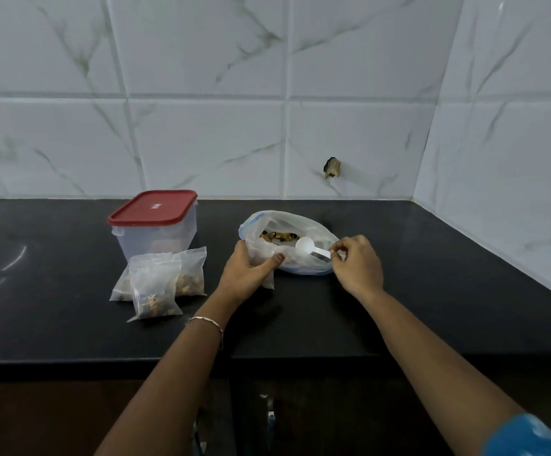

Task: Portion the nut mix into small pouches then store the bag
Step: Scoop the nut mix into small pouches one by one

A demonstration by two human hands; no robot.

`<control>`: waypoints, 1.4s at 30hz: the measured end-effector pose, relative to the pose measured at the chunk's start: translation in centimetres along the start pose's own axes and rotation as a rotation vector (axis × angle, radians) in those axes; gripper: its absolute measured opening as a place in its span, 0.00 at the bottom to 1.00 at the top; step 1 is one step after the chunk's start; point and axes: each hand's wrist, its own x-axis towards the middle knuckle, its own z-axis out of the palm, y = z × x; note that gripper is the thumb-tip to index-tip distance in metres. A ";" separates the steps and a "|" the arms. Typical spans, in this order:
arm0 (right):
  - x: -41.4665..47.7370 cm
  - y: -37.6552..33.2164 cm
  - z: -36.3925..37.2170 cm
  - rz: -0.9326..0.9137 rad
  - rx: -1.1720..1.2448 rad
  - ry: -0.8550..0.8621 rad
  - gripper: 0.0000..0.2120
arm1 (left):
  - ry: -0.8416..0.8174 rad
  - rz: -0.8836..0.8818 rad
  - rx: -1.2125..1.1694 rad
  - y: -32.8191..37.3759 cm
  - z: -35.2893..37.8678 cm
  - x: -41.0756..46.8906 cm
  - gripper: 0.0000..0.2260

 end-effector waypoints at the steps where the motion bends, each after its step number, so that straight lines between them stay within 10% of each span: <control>1: -0.2 -0.2 -0.1 -0.032 -0.045 0.035 0.05 | 0.000 -0.002 0.006 0.0 0.0 0.0 0.30; 5: -2.0 -2.5 -0.5 -0.248 0.086 0.185 0.05 | 0.019 0.009 0.012 0.0 0.1 -0.4 0.31; 9: -4.6 -6.5 -1.4 -0.427 0.370 -0.196 0.12 | -0.002 0.070 0.035 0.1 0.0 -1.3 0.29; 26: -4.2 -8.8 -6.2 -0.601 -0.119 -0.302 0.06 | -0.151 0.031 -0.105 0.2 -2.7 -6.0 0.27; 42: -7.6 -8.4 0.5 0.237 0.851 -0.157 0.04 | -0.001 0.053 -0.436 -0.1 -2.9 -5.9 0.10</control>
